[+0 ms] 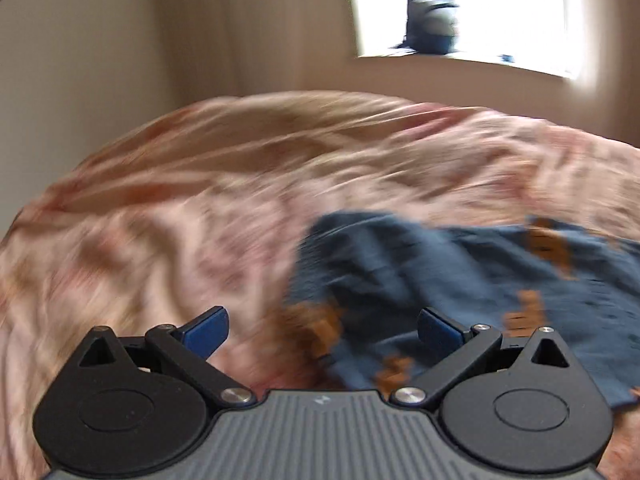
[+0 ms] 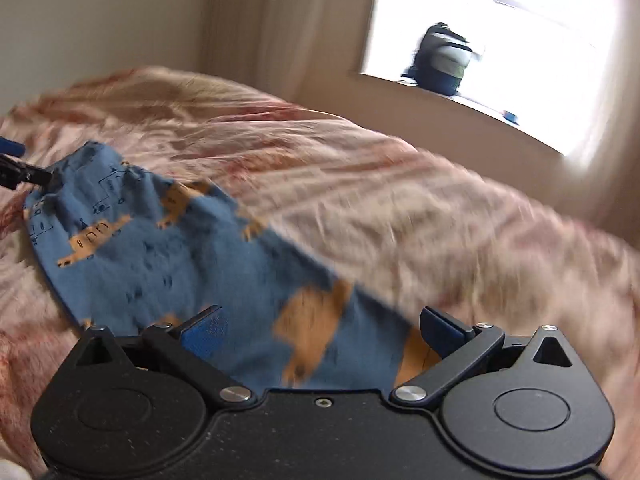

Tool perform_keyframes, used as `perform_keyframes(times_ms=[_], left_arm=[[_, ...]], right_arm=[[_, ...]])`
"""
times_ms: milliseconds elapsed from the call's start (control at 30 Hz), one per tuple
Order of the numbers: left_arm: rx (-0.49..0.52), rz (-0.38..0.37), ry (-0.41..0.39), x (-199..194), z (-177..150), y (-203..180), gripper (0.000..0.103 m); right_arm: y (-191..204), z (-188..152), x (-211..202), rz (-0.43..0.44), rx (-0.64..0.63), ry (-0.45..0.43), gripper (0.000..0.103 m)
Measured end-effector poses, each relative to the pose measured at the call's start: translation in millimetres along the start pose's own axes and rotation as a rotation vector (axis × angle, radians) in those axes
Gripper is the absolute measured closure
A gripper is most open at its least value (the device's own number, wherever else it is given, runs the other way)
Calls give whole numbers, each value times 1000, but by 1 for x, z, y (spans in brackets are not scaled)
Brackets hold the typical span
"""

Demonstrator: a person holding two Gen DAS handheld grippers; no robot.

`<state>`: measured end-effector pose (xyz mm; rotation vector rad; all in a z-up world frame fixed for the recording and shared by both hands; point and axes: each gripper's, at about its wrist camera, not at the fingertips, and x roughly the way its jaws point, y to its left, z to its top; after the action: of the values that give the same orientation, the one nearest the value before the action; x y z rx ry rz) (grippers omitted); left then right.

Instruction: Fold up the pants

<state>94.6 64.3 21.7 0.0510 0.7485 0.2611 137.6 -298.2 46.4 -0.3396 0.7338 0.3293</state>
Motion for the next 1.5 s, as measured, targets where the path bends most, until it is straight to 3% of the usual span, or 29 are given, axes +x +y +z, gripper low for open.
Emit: perform_keyframes(times_ms=[100,167,233,400,567,667,733,800,833,867,933,1133,1267,1333,1500], left_arm=[[-43,-8,30,15,-7,18,0],[-100,-25,44,23,-8,28,0],[-164,-69,50,28,-11,38,0],[-288,-148,91,41,-20,55,0],[-264,-162,56,43,-24,54,0],[-249,-199,31,40,-24,49,0],[-244,-242,7,37,-26,48,0],[-232,-278,-6,36,-26,46,0],[-228,-286,-9,36,-26,45,0],[-226,-288,-9,36,-27,44,0],[-232,-282,-11,37,-28,42,0],[-239,-330,-24,39,-30,43,0],[-369,-418,-29,45,-32,57,4],[-417,-454,-45,47,-33,64,12],[-485,-482,-64,61,-31,75,15]], right_arm=[[9,54,37,13,-17,206,1],[24,85,64,78,-7,329,1],[49,113,86,142,-39,378,1],[125,156,125,272,-182,250,1],[149,176,160,414,-131,125,5],[146,182,169,592,-107,110,8],[151,181,171,702,-154,118,8],[163,175,171,715,-240,112,16],[167,172,174,693,-268,113,33],[171,169,180,659,-273,132,57],[170,164,193,615,-248,164,75],[158,151,208,642,-230,149,79],[147,146,213,674,-197,143,79],[143,145,213,682,-184,138,79],[143,145,210,667,-181,136,78]])
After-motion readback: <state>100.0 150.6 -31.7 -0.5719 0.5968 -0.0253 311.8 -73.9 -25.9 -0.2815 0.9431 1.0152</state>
